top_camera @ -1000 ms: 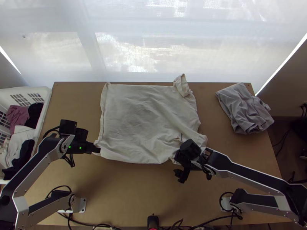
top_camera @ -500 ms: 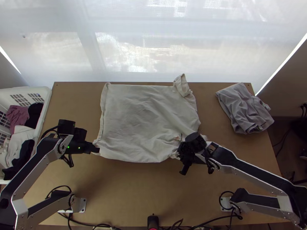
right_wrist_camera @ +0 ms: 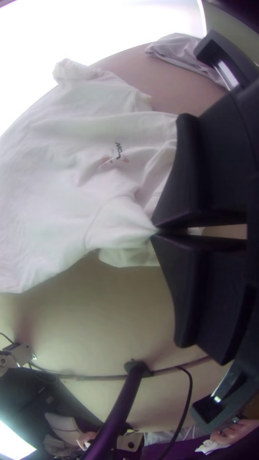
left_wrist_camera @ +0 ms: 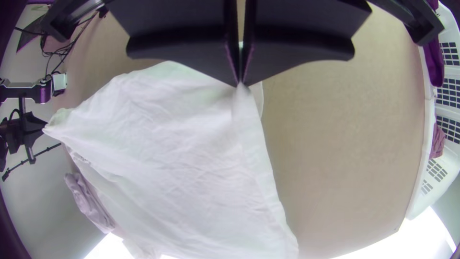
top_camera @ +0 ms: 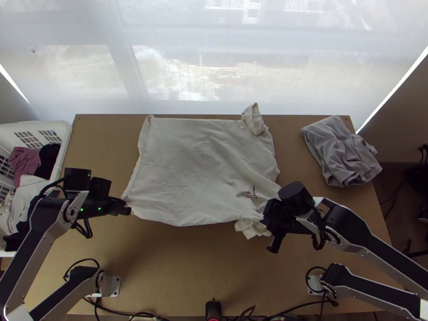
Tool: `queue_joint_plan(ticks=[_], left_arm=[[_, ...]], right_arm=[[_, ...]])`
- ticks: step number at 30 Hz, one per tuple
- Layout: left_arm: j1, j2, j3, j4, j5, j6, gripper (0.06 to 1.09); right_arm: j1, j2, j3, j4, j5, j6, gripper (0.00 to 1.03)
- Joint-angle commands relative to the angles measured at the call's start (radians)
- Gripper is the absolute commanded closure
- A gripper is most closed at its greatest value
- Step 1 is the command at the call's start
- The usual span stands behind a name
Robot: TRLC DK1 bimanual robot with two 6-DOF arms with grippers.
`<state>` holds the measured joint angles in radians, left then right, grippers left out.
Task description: Fold the t-shirt
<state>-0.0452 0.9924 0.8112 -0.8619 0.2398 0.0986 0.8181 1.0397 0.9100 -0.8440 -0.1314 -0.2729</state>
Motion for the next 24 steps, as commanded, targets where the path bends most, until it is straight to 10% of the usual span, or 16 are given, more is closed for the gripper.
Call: queue_joint_plan(ticks=[1,24], left_arm=[[0.008,-0.090,0.069,-0.111,0.003,0.013,1.05],[0.131,-0.287,0.046,-0.396,-0.005,0.184,1.05]], right_arm=[[0.076,-0.070,0.070,-0.173,-0.030,0.032,1.00],[0.316,-0.033,0.127,-0.365,-0.168,0.051,1.00]])
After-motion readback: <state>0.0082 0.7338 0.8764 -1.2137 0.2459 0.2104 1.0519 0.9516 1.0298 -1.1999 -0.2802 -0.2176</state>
